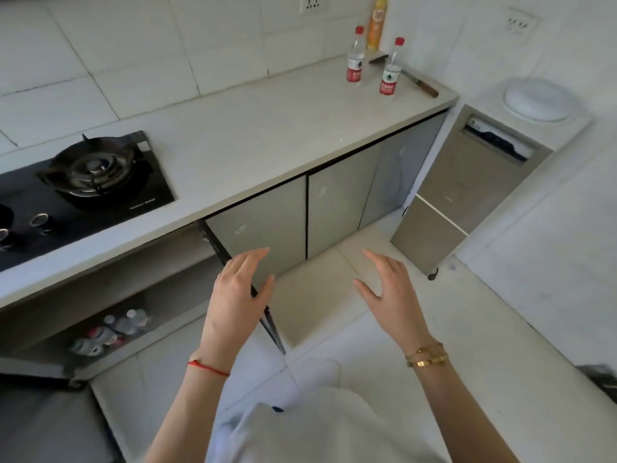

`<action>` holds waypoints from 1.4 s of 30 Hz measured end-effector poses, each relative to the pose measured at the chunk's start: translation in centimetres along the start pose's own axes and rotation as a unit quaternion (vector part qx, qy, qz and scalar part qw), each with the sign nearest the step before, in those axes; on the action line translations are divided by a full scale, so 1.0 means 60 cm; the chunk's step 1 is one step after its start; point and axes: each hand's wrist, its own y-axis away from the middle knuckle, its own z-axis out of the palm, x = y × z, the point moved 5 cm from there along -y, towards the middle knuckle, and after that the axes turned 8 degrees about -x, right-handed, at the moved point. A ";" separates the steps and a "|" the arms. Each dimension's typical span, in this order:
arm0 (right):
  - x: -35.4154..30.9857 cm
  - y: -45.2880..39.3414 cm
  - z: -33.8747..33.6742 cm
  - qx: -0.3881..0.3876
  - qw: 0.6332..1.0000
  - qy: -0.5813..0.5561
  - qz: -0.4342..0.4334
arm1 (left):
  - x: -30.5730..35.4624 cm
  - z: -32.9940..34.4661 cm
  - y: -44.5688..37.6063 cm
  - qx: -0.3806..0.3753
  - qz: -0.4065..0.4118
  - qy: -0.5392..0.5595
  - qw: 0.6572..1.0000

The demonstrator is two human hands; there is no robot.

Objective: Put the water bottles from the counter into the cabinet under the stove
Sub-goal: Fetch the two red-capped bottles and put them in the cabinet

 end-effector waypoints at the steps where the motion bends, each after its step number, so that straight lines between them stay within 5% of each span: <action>1: 0.021 -0.008 -0.017 0.004 1.000 -0.001 0.007 | 0.022 0.014 -0.015 -0.002 0.005 0.005 1.000; 15: 0.231 -0.209 -0.147 0.051 0.996 -0.024 0.066 | 0.143 0.167 -0.308 -0.039 0.050 0.012 0.998; 29: 0.351 -0.691 -0.289 0.071 0.995 -0.035 0.056 | 0.211 0.252 -0.807 -0.030 0.093 0.023 0.995; 42: 0.420 -1.030 -0.366 0.041 0.999 -0.008 0.009 | 0.234 0.290 -1.127 0.000 0.058 -0.010 0.998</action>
